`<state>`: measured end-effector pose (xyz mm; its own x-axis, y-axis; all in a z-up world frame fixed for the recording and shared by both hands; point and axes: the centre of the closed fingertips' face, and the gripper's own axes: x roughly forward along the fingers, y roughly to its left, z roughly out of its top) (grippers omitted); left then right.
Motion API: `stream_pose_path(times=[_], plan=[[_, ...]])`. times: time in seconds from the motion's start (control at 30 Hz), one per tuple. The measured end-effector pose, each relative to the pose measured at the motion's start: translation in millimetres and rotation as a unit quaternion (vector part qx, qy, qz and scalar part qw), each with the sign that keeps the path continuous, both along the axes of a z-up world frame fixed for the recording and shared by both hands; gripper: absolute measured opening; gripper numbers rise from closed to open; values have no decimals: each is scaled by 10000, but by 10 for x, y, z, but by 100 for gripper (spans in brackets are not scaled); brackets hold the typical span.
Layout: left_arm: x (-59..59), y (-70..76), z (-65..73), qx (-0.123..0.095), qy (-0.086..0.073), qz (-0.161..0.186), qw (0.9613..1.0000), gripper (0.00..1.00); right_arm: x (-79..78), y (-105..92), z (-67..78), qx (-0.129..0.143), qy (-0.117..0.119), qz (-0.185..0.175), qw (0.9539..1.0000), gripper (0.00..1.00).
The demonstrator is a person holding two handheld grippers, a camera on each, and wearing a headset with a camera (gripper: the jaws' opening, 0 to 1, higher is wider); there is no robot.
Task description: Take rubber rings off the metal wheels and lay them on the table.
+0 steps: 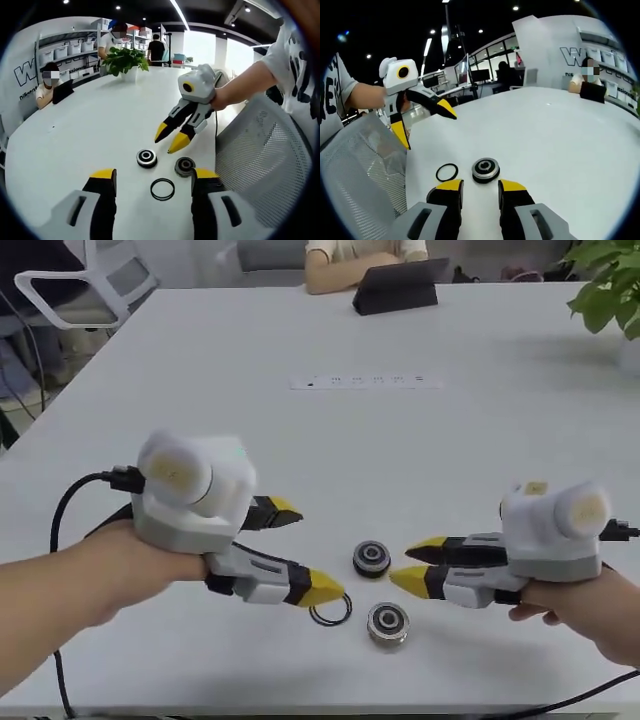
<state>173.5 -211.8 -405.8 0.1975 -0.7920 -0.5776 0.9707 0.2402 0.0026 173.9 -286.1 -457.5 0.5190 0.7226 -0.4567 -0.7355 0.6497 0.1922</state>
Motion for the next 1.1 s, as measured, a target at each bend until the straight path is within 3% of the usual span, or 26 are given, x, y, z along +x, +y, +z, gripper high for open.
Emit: stream_pose_path(times=[0.63,1.1], plan=[[94,-81,-223,155,68,-41,9998,42,64,3,-112,-137,-84,-1,9999,27],[124,-196,-307,197,90,-130,9997,36,106,63,-158,-204,-109,41,9997,26]])
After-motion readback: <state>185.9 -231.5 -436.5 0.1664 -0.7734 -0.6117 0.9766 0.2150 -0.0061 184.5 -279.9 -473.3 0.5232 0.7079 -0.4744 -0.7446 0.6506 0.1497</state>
